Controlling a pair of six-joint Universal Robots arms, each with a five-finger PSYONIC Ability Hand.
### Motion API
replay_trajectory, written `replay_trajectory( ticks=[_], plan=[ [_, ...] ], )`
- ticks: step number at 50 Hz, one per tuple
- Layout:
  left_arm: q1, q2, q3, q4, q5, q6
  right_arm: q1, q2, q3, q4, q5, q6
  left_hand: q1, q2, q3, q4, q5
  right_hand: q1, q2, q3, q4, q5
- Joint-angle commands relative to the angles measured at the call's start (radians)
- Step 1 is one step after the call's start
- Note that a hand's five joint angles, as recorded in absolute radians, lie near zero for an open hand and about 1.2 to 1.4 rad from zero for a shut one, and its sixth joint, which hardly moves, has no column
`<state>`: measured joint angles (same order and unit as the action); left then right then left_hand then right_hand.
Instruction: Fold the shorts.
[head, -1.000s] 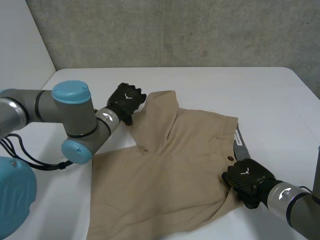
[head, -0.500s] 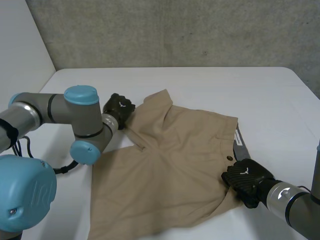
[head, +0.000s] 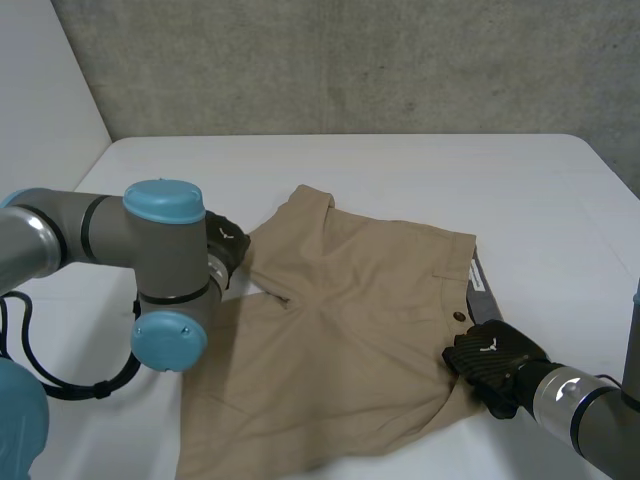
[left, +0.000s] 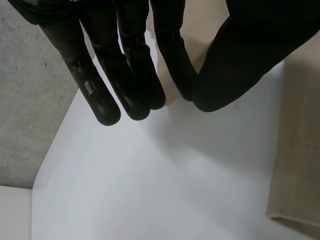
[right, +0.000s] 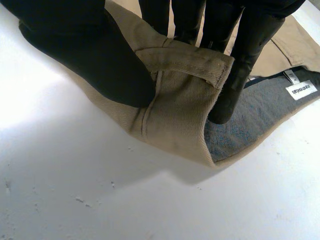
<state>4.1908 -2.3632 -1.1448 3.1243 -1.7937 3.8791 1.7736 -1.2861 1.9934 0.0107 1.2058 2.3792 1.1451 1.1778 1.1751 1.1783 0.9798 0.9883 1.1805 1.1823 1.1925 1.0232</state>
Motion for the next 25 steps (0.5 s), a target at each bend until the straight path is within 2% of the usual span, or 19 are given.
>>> replay_trajectory(
  ticks=[1,4,9,25],
  plan=[
    [0.008,0.004,0.037,0.086,0.054,0.002,0.001,-0.001,0.002,0.000,0.001,0.000,-0.702,-0.735,-0.732,-0.735,-0.711,0.408,0.216,0.214,0.204,0.198],
    [0.032,-0.005,0.065,0.129,0.146,0.003,0.001,-0.001,0.004,0.000,0.000,0.000,-0.700,-0.732,-0.730,-0.733,-0.709,0.408,0.216,0.214,0.204,0.198],
    [0.104,-0.056,0.094,0.138,0.247,0.002,-0.002,-0.002,0.005,-0.002,0.000,0.002,-0.688,-0.721,-0.718,-0.721,-0.697,0.408,0.216,0.214,0.204,0.198],
    [0.120,-0.172,0.161,0.131,0.284,0.003,0.000,0.001,-0.005,-0.003,-0.002,0.000,-0.609,-0.641,-0.639,-0.642,-0.618,0.408,0.216,0.214,0.204,0.198]
  ],
)
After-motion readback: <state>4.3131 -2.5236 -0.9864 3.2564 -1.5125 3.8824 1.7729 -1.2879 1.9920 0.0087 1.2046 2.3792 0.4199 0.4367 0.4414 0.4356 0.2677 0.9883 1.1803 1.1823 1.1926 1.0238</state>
